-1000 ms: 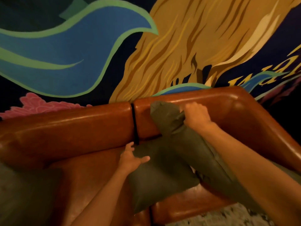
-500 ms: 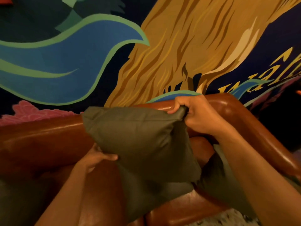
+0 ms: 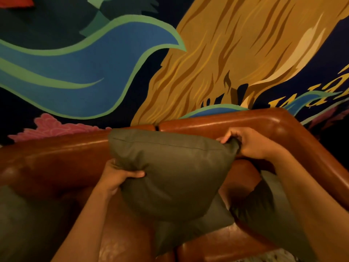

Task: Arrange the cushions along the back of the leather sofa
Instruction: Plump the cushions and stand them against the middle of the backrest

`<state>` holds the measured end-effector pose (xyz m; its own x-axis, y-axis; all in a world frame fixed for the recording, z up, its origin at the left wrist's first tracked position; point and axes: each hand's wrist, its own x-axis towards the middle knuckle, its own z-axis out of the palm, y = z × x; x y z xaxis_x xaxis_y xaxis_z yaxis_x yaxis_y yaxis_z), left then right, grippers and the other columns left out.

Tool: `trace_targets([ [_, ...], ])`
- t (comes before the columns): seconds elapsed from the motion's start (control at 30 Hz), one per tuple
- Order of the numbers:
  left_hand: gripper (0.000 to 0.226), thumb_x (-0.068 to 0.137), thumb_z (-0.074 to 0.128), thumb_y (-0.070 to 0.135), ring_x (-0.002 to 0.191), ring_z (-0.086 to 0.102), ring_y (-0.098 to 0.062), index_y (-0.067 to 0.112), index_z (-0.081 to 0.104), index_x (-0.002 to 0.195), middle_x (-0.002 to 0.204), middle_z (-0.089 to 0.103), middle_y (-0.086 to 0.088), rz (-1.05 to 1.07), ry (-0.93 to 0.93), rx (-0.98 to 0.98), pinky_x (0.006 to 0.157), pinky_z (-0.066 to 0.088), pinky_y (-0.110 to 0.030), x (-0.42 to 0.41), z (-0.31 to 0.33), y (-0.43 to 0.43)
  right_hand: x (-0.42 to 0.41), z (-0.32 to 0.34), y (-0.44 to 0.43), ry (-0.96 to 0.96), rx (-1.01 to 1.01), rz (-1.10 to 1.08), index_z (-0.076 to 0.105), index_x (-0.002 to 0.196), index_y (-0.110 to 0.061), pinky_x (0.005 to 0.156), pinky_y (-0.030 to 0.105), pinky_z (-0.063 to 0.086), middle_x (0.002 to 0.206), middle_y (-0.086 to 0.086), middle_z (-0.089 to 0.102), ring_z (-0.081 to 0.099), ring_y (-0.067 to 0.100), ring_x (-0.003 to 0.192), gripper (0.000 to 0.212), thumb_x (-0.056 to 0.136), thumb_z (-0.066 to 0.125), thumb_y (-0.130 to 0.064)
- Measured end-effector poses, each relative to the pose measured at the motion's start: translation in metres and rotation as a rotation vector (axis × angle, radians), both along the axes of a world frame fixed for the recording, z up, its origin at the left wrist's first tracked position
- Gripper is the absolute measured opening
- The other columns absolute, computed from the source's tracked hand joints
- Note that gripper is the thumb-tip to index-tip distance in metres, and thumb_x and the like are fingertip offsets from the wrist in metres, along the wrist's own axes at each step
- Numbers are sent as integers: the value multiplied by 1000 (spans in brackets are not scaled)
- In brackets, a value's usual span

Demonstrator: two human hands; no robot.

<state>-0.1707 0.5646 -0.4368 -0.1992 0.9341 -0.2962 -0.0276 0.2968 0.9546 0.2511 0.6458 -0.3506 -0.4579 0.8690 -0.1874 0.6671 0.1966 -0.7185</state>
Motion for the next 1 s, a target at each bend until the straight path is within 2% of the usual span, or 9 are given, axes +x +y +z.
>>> trace_targets([
  [0.1, 66, 31, 104, 15, 84, 76, -7, 20, 77, 90, 85, 80, 9, -104, 297, 33, 79, 60, -31, 25, 35, 11, 19, 13, -6, -384, -266, 39, 30, 161, -44, 125, 49, 35, 162, -8, 44, 39, 19, 153, 121, 66, 100, -17],
  [0.17, 58, 31, 102, 45, 78, 72, -5, 30, 72, 78, 77, 77, 13, -250, 682, 155, 71, 57, -31, 47, 56, 20, 10, 23, -16, -276, -241, 18, 2, 166, -52, 127, 49, 28, 171, -12, 28, 25, 19, 159, 152, 55, 105, -41],
  [0.27, 50, 42, 92, 56, 84, 70, -19, 32, 65, 77, 80, 74, 9, -407, 1152, 177, 69, 52, -33, 91, 59, 22, -22, 30, -37, -17, -96, 24, 1, 162, -62, 127, 50, 28, 172, -17, 24, 24, 12, 158, 155, 46, 104, -57],
  [0.33, 44, 52, 89, 45, 93, 70, -26, 31, 66, 88, 90, 75, 3, -518, 1312, 174, 71, 51, -34, 126, 38, 15, -39, 27, -48, -73, -45, 56, 7, 164, -56, 128, 47, 27, 172, -17, 22, 22, 6, 155, 149, 50, 103, -55],
  [0.47, 46, 72, 76, 28, 107, 67, -33, 27, 67, 117, 113, 71, -7, -647, 1359, 176, 83, 54, -39, 160, -9, 8, -86, -1, -45, -523, 28, 250, 8, 169, -43, 129, 41, 19, 176, -6, 18, 19, 19, 161, 147, 55, 99, -59],
  [0.57, 66, 74, 81, 28, 116, 58, -34, 17, 57, 135, 127, 63, -12, -751, 1253, 168, 96, 47, -42, 181, -45, 0, -107, -71, -55, -768, -28, 291, 4, 172, -26, 125, 44, 30, 173, 9, 27, 36, 32, 154, 151, 58, 97, -59],
  [0.7, 104, 57, 87, 47, 135, 41, -33, 22, 39, 145, 143, 46, -8, -831, 1362, 192, 116, 29, -48, 166, -85, -9, -99, -133, -69, -700, -55, 121, 8, 171, -21, 129, 41, 18, 177, 8, 15, 20, 27, 161, 134, 70, 93, -42],
  [0.8, 142, 41, 92, 60, 150, 22, -33, 30, 15, 157, 161, 29, -8, -889, 1477, 131, 122, 10, -61, 117, -87, -1, -94, -132, -57, -694, -46, 128, 11, 171, -25, 126, 43, 26, 170, 7, 29, 30, 29, 156, 130, 69, 91, -41],
  [1.0, 158, 38, 95, 58, 151, 19, -31, 32, -1, 160, 166, 19, -4, -856, 1483, -101, 123, 4, -61, 12, -75, 13, -110, -112, -41, -777, -149, 185, 7, 171, -24, 126, 53, 28, 167, 11, 28, 28, 36, 155, 140, 65, 97, -42],
])
